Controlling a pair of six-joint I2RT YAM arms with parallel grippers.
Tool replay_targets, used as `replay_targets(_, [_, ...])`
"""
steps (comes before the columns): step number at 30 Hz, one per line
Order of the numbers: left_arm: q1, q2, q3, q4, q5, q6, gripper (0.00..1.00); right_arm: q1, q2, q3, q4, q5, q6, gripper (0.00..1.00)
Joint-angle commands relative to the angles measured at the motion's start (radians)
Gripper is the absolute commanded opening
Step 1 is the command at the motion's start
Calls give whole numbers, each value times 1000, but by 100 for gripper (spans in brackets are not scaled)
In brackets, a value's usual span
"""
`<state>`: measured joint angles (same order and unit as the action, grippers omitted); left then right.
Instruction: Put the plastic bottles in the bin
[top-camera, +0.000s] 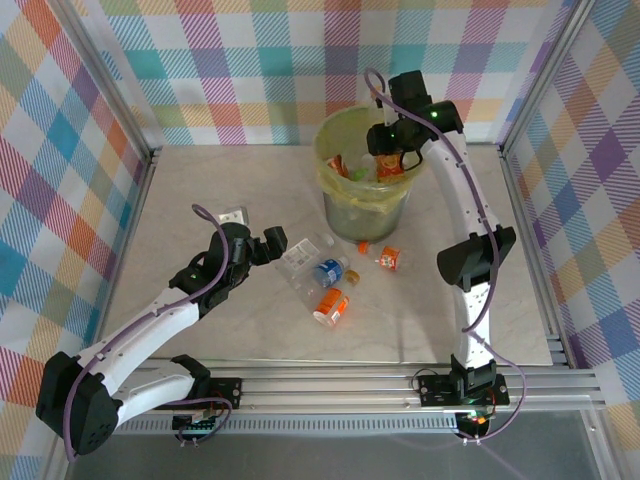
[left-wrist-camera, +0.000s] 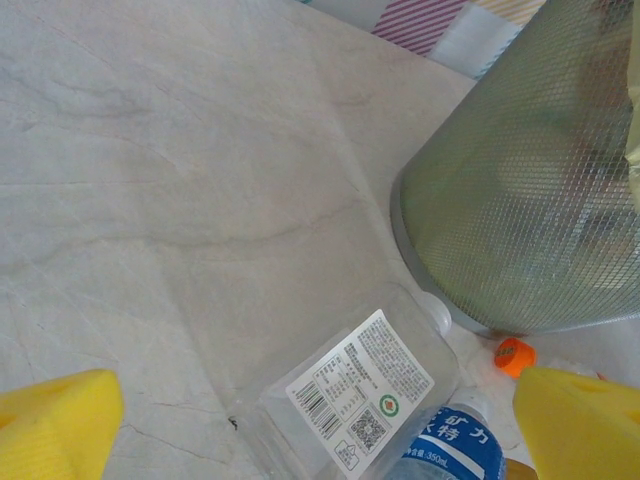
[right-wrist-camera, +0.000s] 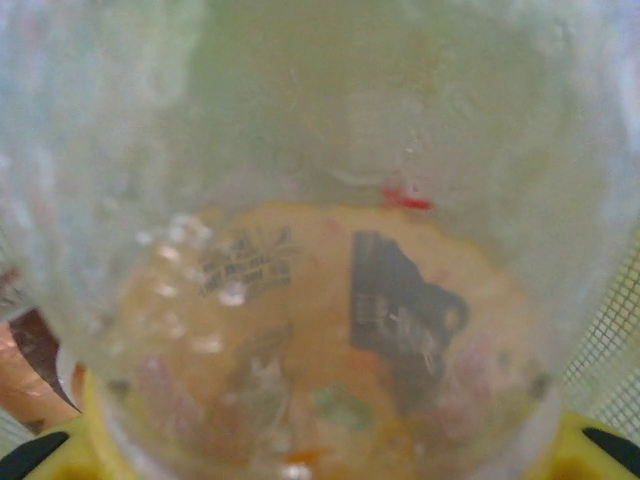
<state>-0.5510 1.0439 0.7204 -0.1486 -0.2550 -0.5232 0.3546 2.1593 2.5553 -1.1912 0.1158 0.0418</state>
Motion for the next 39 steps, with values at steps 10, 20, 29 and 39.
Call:
replay_targets(10, [8, -13, 23, -14, -12, 20, 100, 1, -15, 33, -86, 5, -28, 67])
replay_targets(20, [8, -22, 22, -19, -11, 17, 100, 1, -70, 38, -87, 0, -20, 82])
replay_targets(29, [8, -8, 53, -46, 77, 99, 100, 1, -149, 37, -96, -25, 41, 100])
replay_targets(39, [9, 78, 102, -120, 199, 285, 100, 1, -326, -129, -100, -35, 204, 100])
